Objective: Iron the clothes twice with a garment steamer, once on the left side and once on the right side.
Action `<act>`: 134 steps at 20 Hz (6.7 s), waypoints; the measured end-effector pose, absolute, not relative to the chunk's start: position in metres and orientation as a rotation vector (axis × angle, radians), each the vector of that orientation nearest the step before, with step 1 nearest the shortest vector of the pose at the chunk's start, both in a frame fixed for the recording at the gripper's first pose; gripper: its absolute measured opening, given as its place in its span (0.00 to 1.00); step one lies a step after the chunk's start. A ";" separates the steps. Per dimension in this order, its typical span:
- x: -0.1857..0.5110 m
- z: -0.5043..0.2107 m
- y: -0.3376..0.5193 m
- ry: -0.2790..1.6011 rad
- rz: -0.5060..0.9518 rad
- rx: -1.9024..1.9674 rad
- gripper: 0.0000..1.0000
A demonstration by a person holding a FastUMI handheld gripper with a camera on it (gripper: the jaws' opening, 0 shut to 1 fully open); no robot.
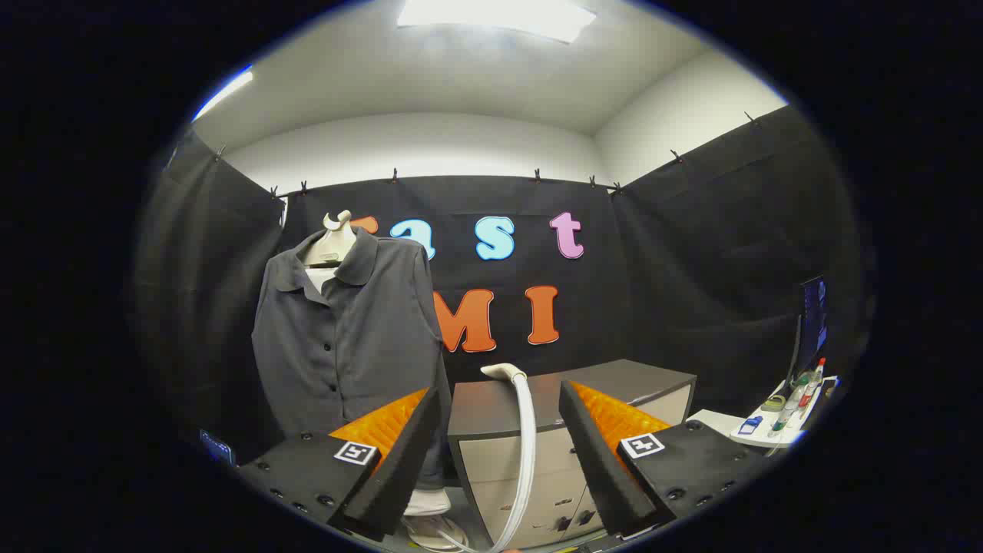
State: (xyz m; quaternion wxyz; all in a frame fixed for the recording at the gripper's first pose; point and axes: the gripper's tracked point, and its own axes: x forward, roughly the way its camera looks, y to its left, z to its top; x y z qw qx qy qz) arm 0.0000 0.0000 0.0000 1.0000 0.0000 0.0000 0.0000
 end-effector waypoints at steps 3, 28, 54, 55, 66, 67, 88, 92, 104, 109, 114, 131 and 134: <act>-0.002 -0.002 -0.003 -0.003 0.007 0.002 0.99; -0.007 0.002 0.000 -0.047 0.031 0.004 0.99; 0.129 0.040 0.011 -0.026 0.068 -0.114 0.98; 0.148 0.042 0.014 -0.015 0.091 -0.124 0.98; 0.383 -0.045 -0.007 0.358 0.198 -0.208 0.98; 0.401 -0.061 -0.012 0.401 0.202 -0.211 0.98; 0.465 -0.248 -0.033 0.919 0.274 -0.139 0.66; 0.454 -0.242 -0.031 0.876 0.256 -0.138 0.58; 0.404 -0.226 -0.033 0.693 0.168 -0.154 0.54; 0.381 -0.184 -0.037 0.547 0.098 -0.155 0.54; 0.331 -0.144 -0.022 0.414 0.049 -0.172 0.54; 0.105 -0.035 0.093 0.051 0.064 -0.093 0.53; 0.092 -0.040 0.108 0.025 0.062 -0.086 0.53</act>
